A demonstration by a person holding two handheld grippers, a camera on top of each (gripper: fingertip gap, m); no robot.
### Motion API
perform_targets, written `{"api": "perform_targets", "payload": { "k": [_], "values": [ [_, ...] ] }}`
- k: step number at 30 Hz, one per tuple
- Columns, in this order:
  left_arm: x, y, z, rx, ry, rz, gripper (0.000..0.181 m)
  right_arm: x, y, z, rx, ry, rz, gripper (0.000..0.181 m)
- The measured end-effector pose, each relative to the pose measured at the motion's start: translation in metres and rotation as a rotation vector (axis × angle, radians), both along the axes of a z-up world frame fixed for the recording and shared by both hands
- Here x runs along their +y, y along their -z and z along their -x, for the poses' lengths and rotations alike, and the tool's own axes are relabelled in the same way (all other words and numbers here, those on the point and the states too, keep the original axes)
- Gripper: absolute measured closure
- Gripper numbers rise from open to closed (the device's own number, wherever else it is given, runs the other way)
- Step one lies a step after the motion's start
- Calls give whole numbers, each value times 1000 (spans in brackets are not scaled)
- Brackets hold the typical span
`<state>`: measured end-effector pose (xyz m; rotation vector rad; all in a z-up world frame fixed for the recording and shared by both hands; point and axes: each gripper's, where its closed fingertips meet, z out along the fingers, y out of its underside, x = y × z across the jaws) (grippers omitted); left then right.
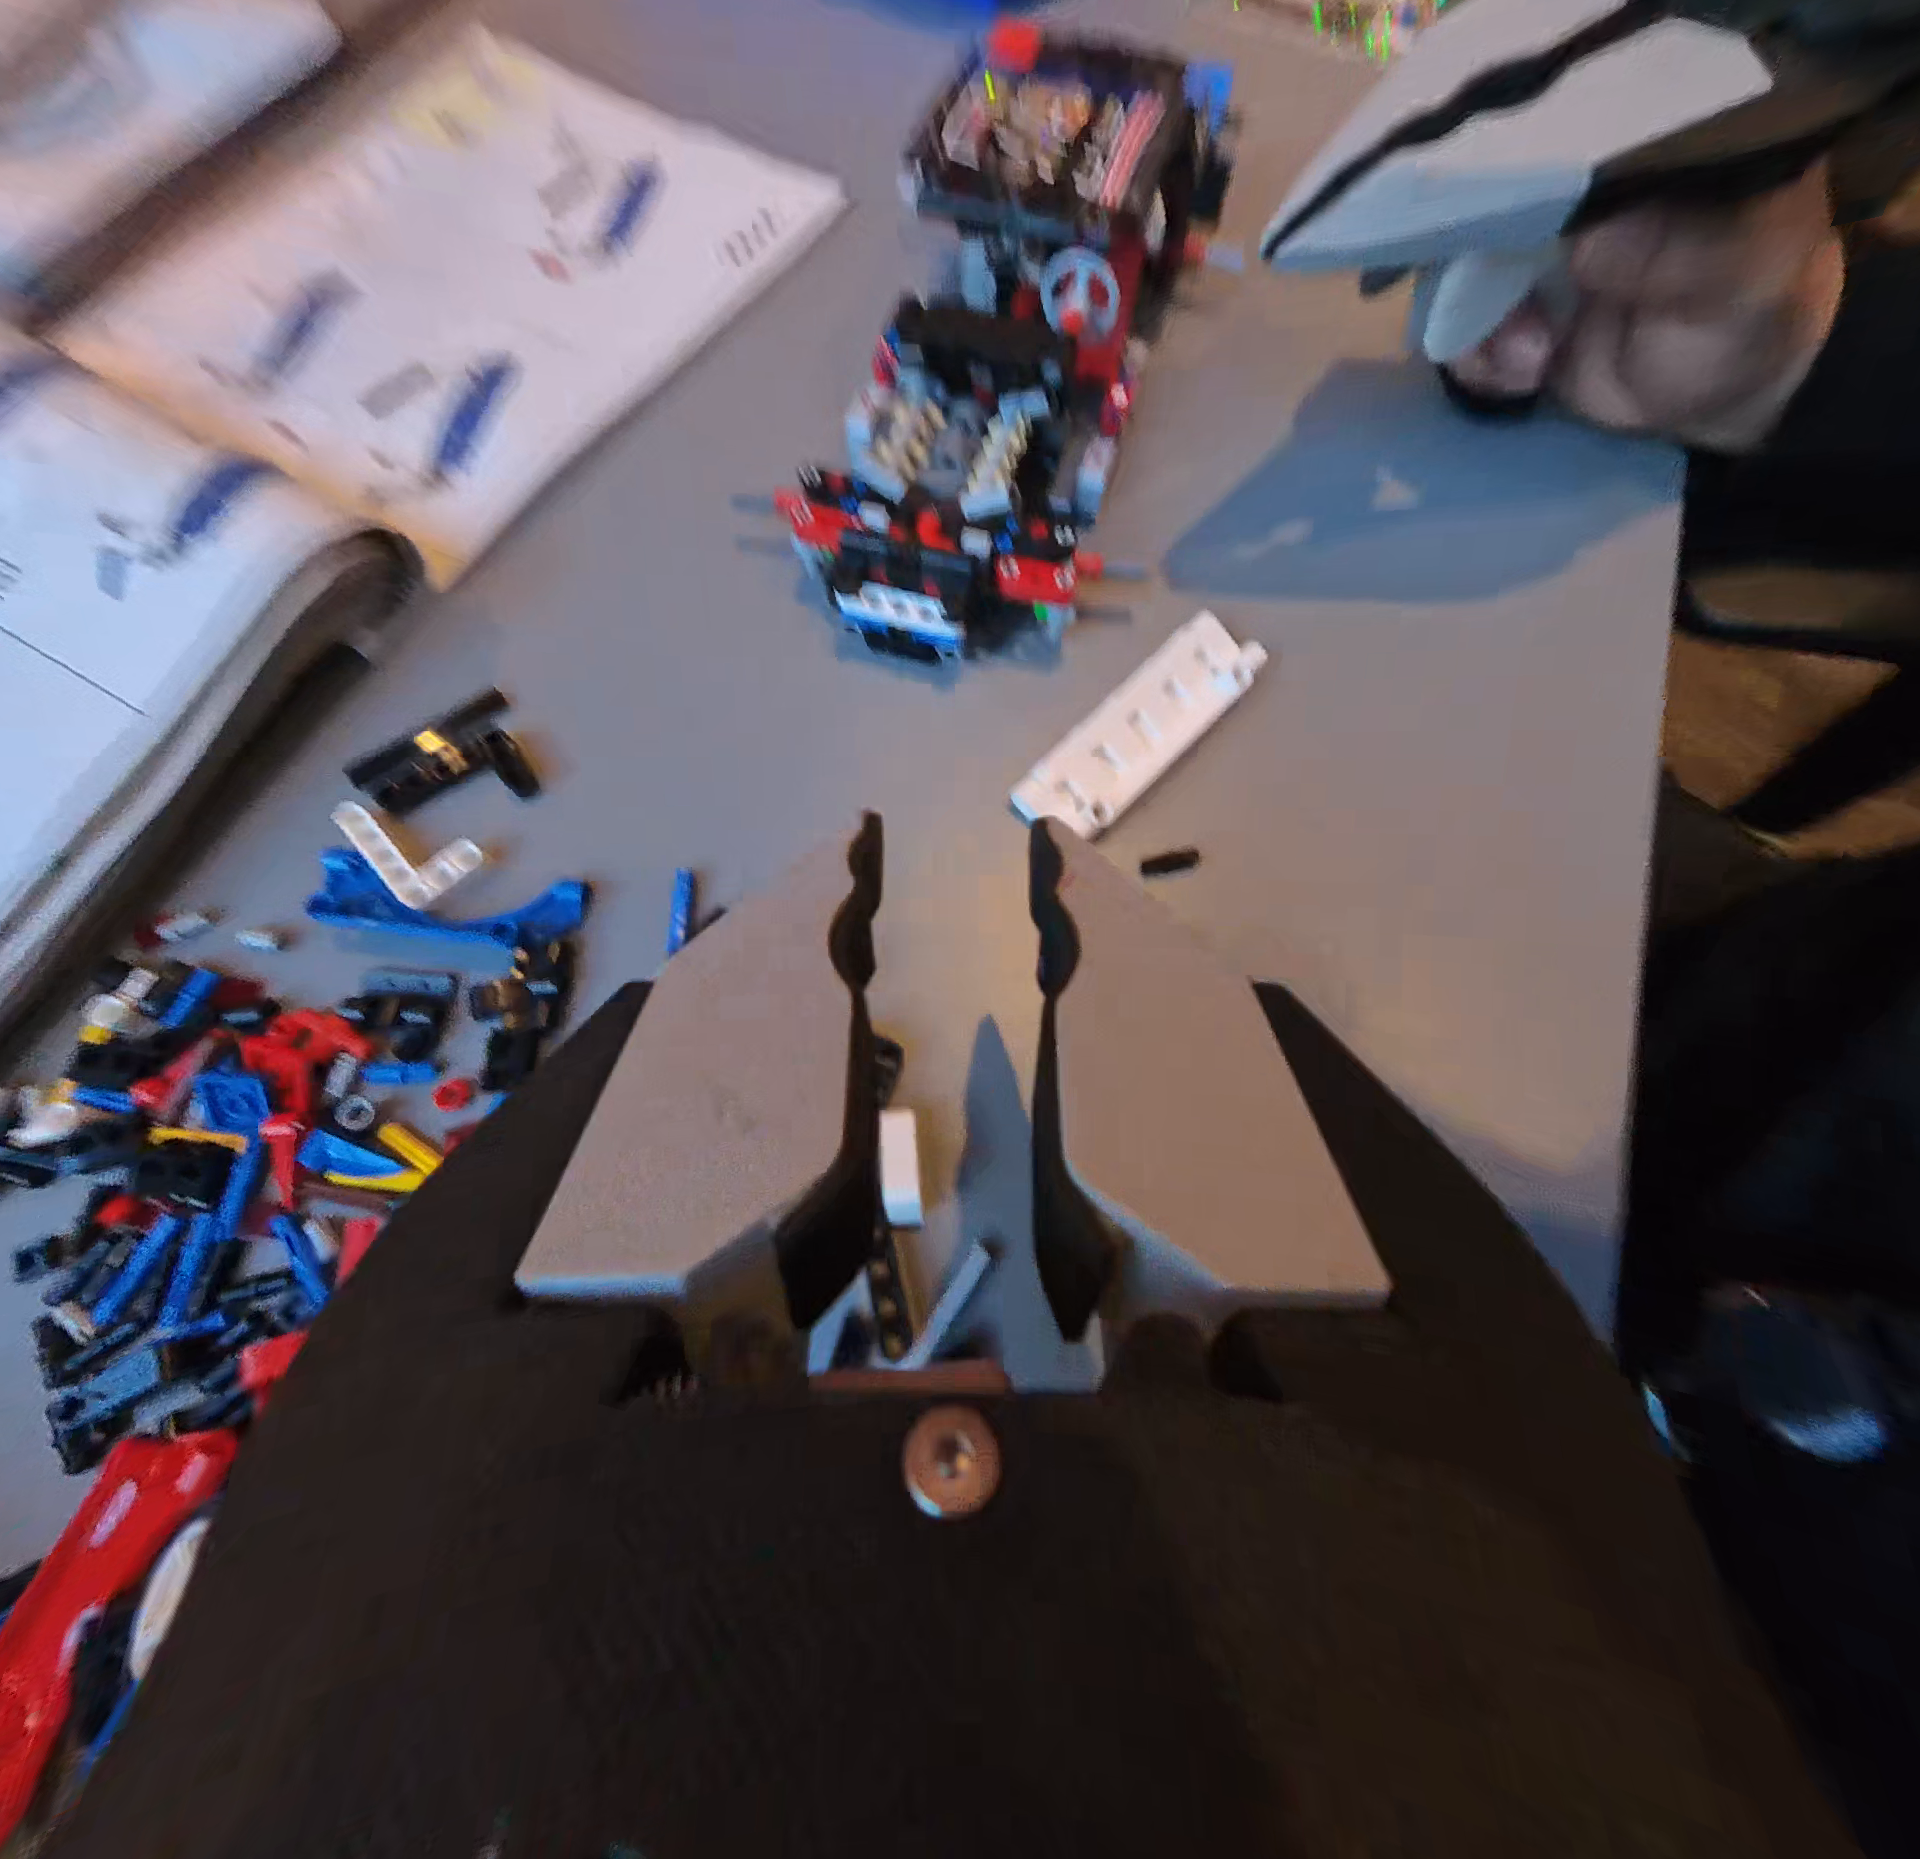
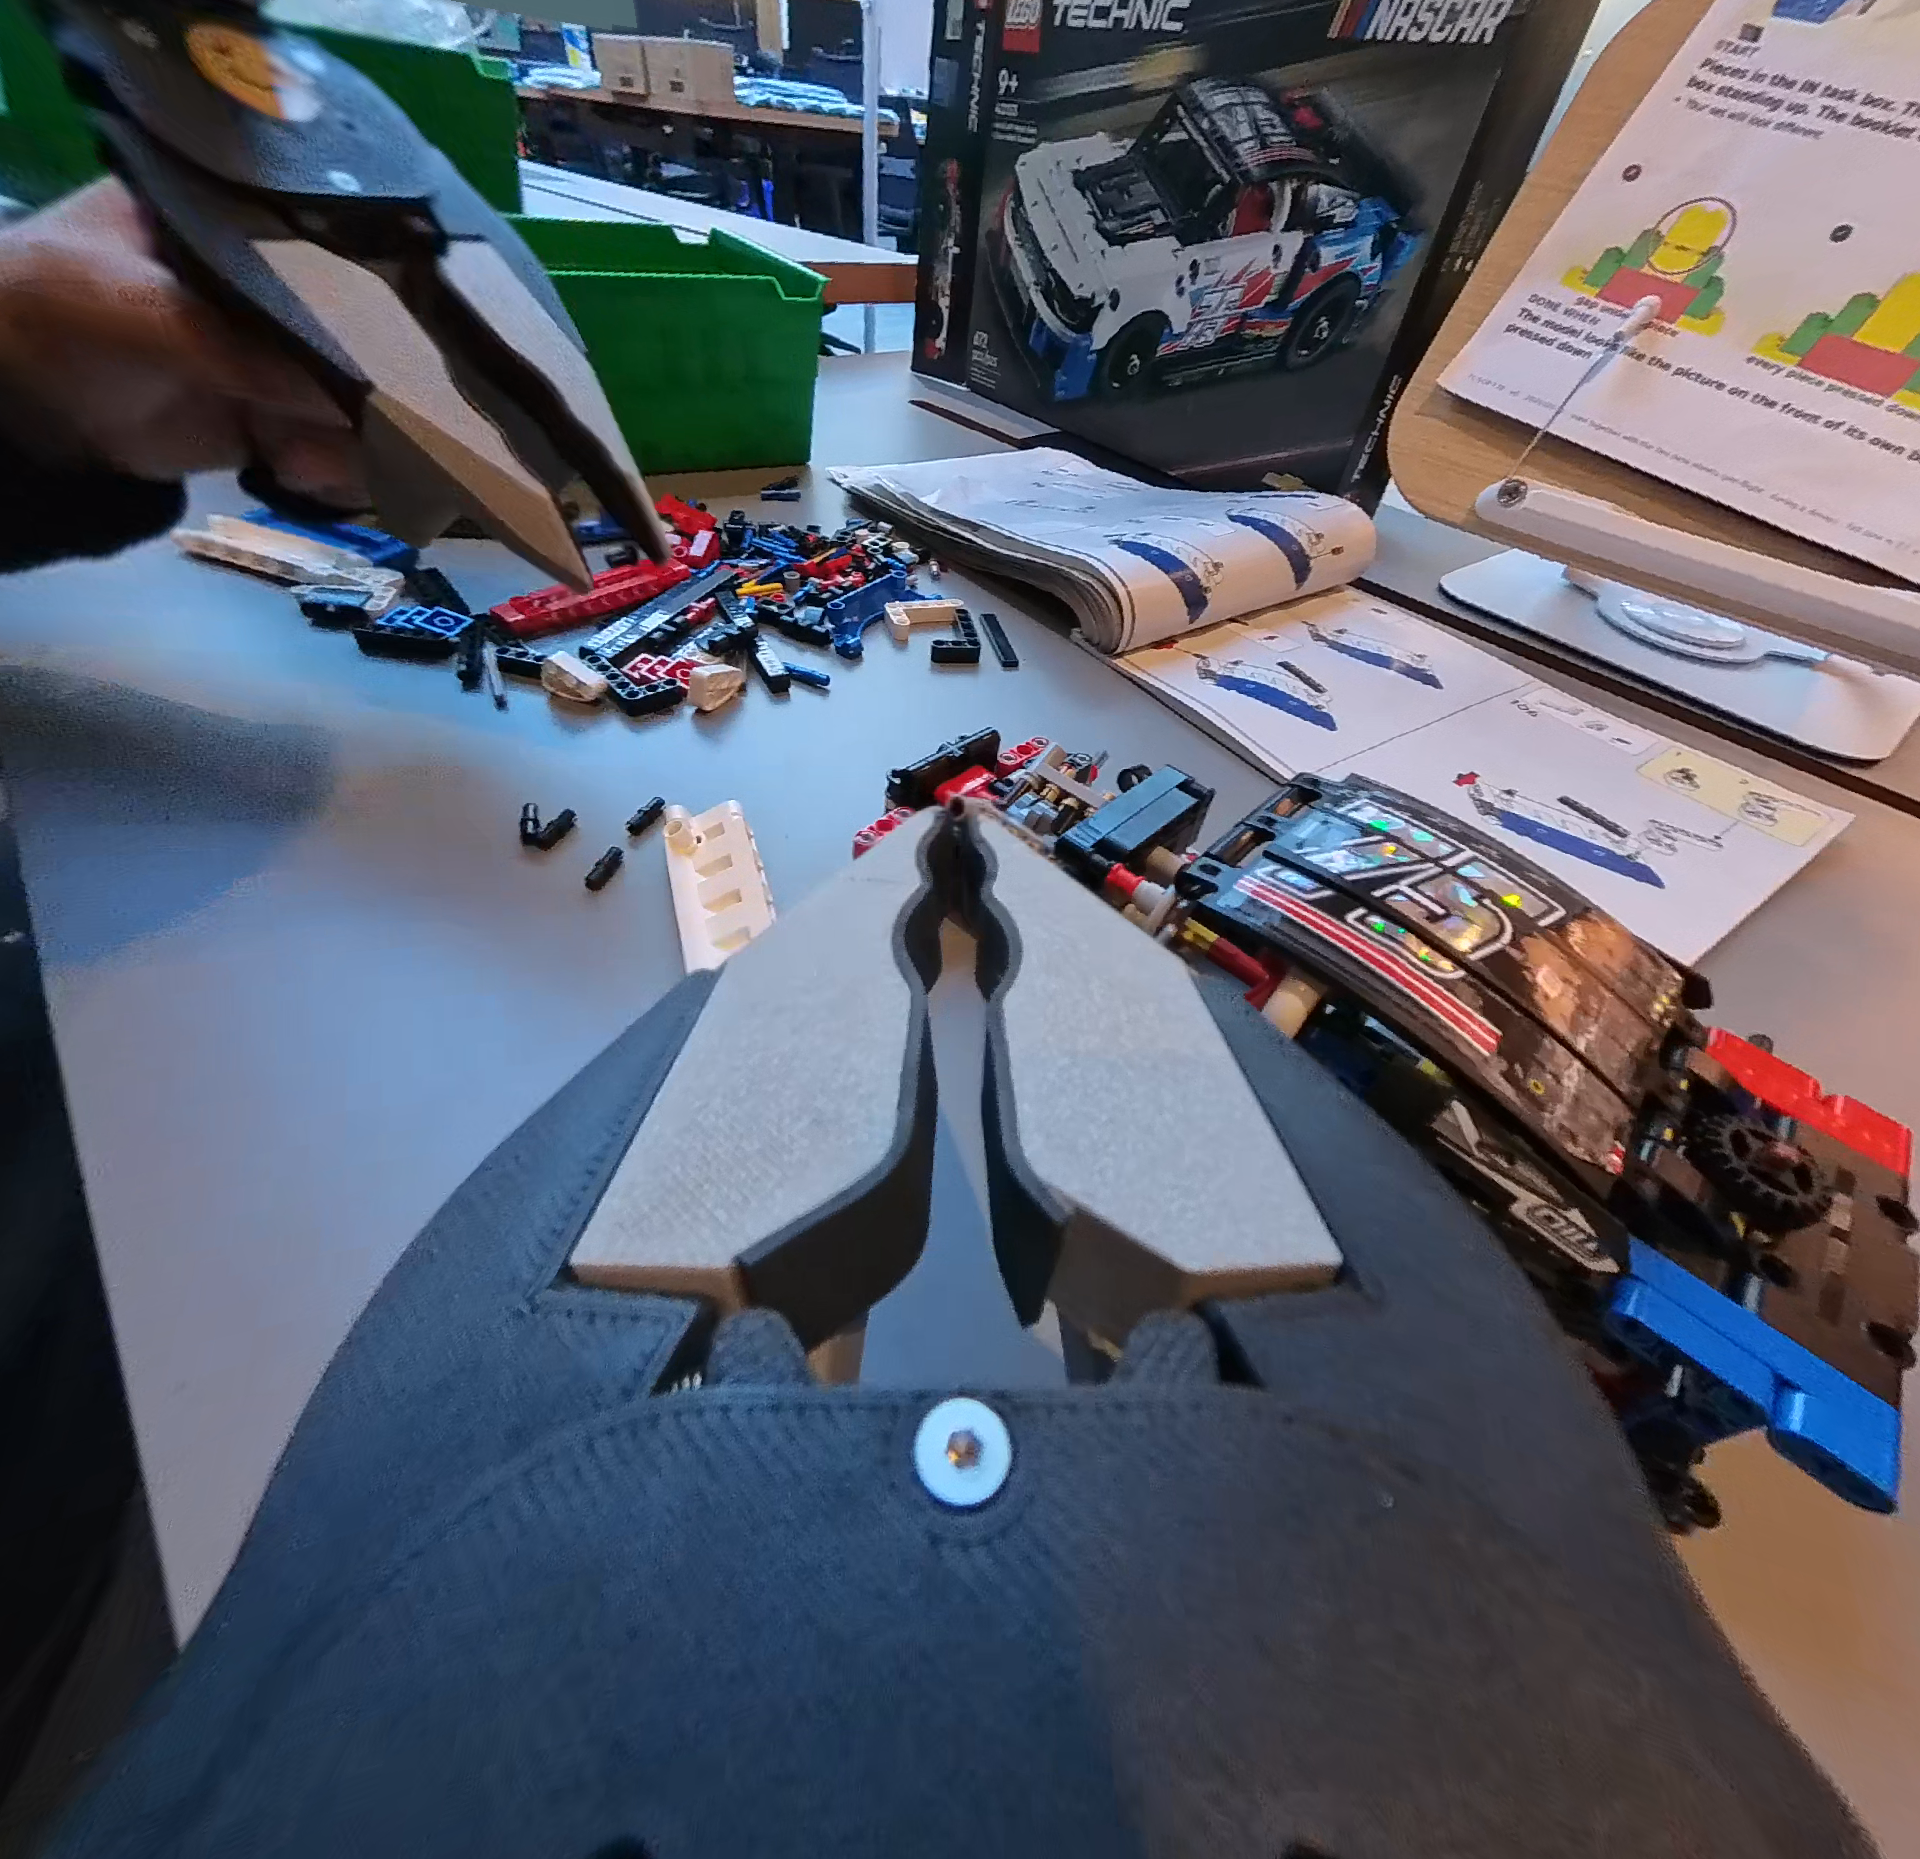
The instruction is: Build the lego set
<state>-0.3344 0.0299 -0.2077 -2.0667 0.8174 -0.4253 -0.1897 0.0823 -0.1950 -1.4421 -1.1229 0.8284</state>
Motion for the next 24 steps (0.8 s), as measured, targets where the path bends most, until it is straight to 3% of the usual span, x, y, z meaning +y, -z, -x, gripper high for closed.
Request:
{"api": "perform_targets", "payload": {
  "k": [3, 5, 9, 19, 24],
  "values": [
    [10, -12, 2, -4, -42, -201, 156, 7, -1, -3, -6, 51, -19, 181],
    [15, -13, 2, -2, -50, -250, 155, 12, 0, -4, -15, 86, -29, 181],
    [24, -11, 2, -13, -61, -290, 146, 21, 2, -6, -35, 147, -47, 179],
    [4, -31, -1, -54, -14, -372, 152, 40, 3, -14, -57, 279, -64, 172],
    [9, -18, 5, -30, -79, -301, 153, 46, 4, -16, -63, 311, -66, 174]
  ]
}}
